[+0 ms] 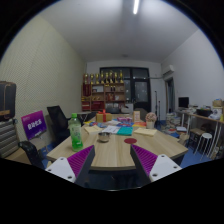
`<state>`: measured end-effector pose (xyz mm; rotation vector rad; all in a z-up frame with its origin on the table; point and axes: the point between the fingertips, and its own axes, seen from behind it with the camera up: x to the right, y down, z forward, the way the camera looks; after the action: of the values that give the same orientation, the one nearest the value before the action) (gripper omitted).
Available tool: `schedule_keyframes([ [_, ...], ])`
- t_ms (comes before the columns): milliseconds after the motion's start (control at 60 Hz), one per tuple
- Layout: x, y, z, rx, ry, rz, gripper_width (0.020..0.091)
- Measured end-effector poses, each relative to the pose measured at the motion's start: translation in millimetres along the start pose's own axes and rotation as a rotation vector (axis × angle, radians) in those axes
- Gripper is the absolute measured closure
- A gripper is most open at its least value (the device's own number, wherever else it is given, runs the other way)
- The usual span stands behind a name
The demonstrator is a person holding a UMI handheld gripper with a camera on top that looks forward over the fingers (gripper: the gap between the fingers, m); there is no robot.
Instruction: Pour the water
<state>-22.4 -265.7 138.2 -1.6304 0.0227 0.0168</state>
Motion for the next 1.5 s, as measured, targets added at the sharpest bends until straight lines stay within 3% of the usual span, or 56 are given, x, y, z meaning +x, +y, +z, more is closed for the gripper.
schedule_keyframes([
  [317,-4.7,-3.4,12.9,-0.004,-0.027,0.049,0.0306],
  [483,-72.6,-1.9,53.4,0.036,-0.189,0.036,0.0309],
  [583,-126.1,9.8,93.2,0.001,-0.236,0.0,0.0304],
  [833,-208.9,4.2,214.2,0.017,-0.179,-0.085,0.0323],
  [1100,-194.1,-2.5,302.3,0.062,-0.018,-0.084,0.0321],
  [1117,-193.7,-1.2,306.7,0.053,-0.01,-0.079,0.0334],
  [1183,-185.5,5.6,322.1,0.008,0.017,-0.051,0.0548],
  [1467,-182.3,7.6,335.5,0.032,-0.039,-0.027,0.0605],
  [1500,-185.8,6.9,337.6,0.038,-0.043,-0.04,0.0643],
])
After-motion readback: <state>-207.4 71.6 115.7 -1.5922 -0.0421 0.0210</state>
